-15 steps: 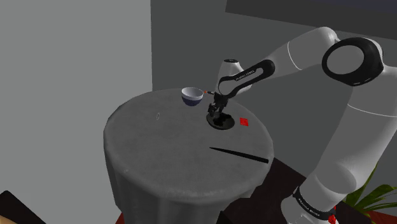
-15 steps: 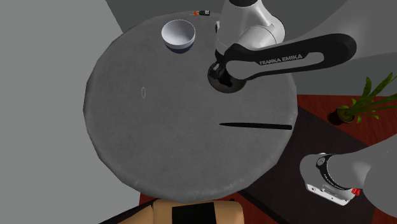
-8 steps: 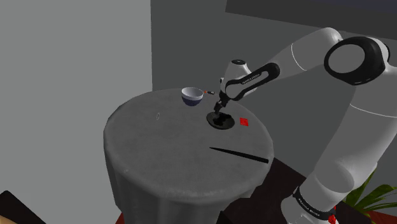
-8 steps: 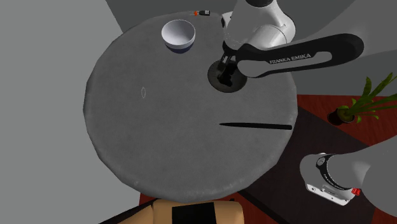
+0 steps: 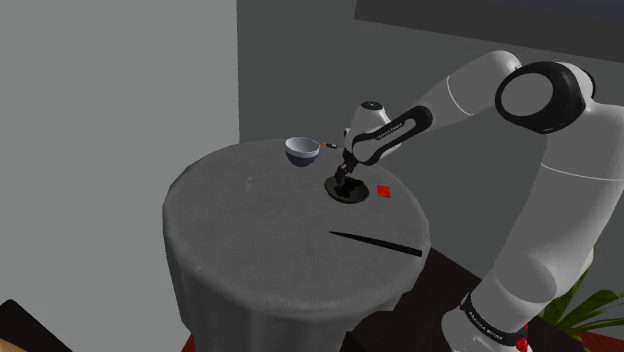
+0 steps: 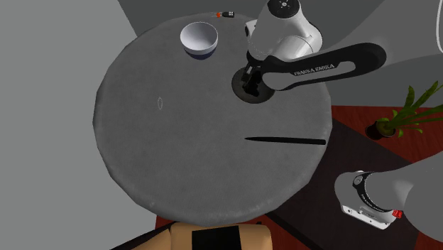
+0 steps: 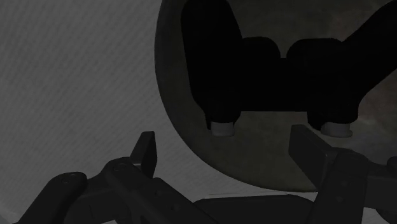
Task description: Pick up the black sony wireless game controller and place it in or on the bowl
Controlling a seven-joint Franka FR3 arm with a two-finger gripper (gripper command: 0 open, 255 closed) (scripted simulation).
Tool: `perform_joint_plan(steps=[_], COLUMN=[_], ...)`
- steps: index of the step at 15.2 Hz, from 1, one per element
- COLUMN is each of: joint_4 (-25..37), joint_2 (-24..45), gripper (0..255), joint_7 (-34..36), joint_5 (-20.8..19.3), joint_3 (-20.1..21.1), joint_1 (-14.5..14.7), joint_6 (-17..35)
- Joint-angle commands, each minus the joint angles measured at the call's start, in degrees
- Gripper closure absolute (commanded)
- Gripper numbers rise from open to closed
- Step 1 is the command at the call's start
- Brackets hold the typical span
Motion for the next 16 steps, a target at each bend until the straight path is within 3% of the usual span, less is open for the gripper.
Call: perform_joint_plan(steps=[1, 4, 5, 16], joint_4=[0.0, 0.0, 0.0, 0.3], joint_2=[0.1, 0.1, 0.1, -1.0], gripper=[0, 0, 255, 255], joint_7=[0.0, 0.0, 0.0, -0.4], joint_5=[0.0, 0.0, 0.0, 0.4], joint_3=[0.0, 0.0, 0.0, 0.2], joint_1=[0.0, 0.0, 0.0, -0.1], joint_6=[0.1, 0.1, 0.1, -1.2])
